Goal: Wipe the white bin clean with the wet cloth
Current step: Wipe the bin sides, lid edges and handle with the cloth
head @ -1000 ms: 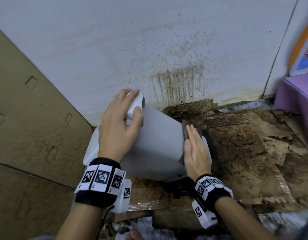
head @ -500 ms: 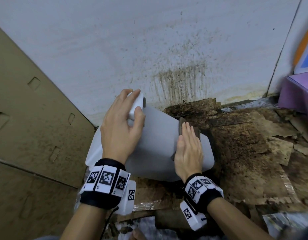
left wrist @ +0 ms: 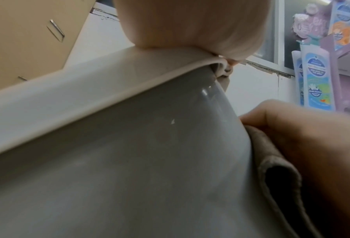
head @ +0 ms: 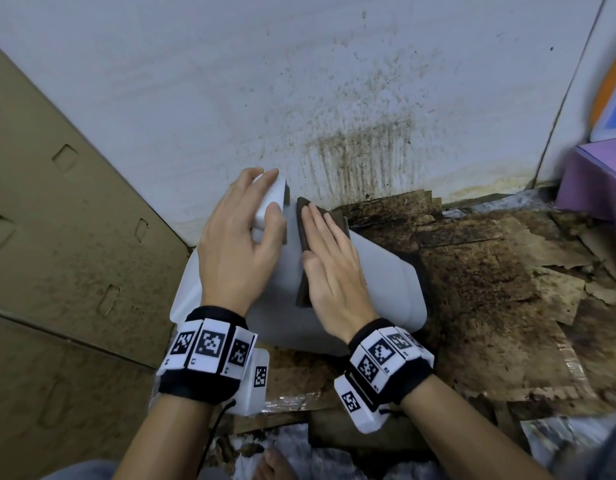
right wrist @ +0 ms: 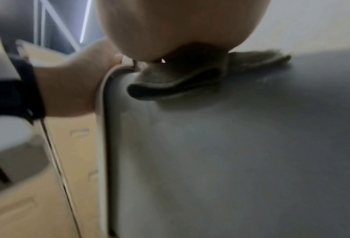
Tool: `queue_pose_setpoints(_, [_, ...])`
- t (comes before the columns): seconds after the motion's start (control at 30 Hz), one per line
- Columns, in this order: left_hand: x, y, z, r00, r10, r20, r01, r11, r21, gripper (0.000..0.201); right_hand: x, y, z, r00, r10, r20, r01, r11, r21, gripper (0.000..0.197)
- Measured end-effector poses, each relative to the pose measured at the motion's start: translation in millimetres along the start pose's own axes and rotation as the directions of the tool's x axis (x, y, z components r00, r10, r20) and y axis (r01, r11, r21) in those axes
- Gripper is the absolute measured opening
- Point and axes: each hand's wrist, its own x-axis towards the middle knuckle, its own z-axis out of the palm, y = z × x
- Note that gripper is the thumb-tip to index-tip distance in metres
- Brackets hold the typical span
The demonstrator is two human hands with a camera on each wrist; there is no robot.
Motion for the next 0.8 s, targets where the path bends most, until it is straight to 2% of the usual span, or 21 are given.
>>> queue_pose_setpoints(0.17, [-1,2,1,1.000,0.025,-0.004,-0.025,1.000,-0.005,0.047,0,6,-4,0.994,-0.078,-0.080,0.068,0.989,-0.129,0.060])
queue_pose_setpoints(0.43, [-2,-1,0,1.000,0.020,-0.006,-0.020,1.000,-0.004,0.046,-8,28,5,0.986,-0.017,-0.165,-0.006,0.990,-0.140,0.061])
queue_pose_setpoints(0.6, [-1,-1,1,1.000,0.016,-0.003,-0.016,1.000,-0.007,0.046,-24,69,-7,0.961,0.207,-0.182,-0.228,0.968,-0.104,0.069])
queue_pose_setpoints(0.7, [-1,1,2,1.000,0.021,0.002,-0.021,1.000,0.000,0.045,-36,95,-20,0.932,0.327,-0.155,-0.343,0.934,-0.097,0.076])
queue_pose_setpoints(0.8, [-1,2,2,1.000,0.022,0.003,-0.022,1.000,0.004,0.046,-47,117,-28,0.890,0.433,-0.145,-0.444,0.894,-0.055,0.072])
